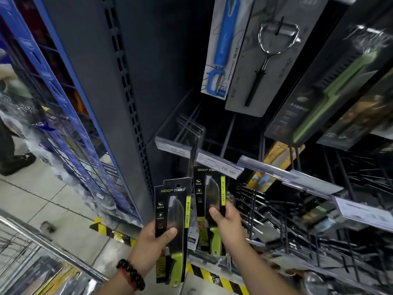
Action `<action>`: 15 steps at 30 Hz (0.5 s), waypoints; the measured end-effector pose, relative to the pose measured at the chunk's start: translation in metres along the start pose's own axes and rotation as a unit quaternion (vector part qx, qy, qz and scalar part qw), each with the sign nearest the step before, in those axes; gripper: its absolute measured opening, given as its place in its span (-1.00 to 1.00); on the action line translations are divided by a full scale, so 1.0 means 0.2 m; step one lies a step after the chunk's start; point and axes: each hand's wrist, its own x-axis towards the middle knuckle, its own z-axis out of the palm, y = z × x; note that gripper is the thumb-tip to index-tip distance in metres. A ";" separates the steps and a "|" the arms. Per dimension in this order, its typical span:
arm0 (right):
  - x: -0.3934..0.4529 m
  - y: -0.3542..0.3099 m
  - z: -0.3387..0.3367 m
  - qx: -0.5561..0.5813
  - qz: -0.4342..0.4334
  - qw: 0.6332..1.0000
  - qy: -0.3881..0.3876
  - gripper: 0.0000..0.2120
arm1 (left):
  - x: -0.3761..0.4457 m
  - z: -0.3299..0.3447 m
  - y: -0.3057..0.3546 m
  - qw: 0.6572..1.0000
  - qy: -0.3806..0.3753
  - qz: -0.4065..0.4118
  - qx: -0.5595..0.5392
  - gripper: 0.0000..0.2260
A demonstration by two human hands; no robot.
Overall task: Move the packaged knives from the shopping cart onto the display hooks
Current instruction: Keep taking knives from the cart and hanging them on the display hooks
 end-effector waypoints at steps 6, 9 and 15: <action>-0.02 -0.05 0.02 0.046 -0.014 0.999 0.025 -0.88 | 0.02 0.01 -0.01 1.000 -0.005 -0.003 0.000 -0.87; 0.00 -0.05 0.03 0.046 -0.013 0.998 0.042 -0.89 | 0.04 0.01 -0.01 1.000 -0.009 -0.002 0.008 -0.88; 0.04 -0.05 0.05 0.038 0.004 0.997 0.065 -0.91 | 0.04 0.01 -0.01 1.000 -0.010 -0.002 0.001 -0.85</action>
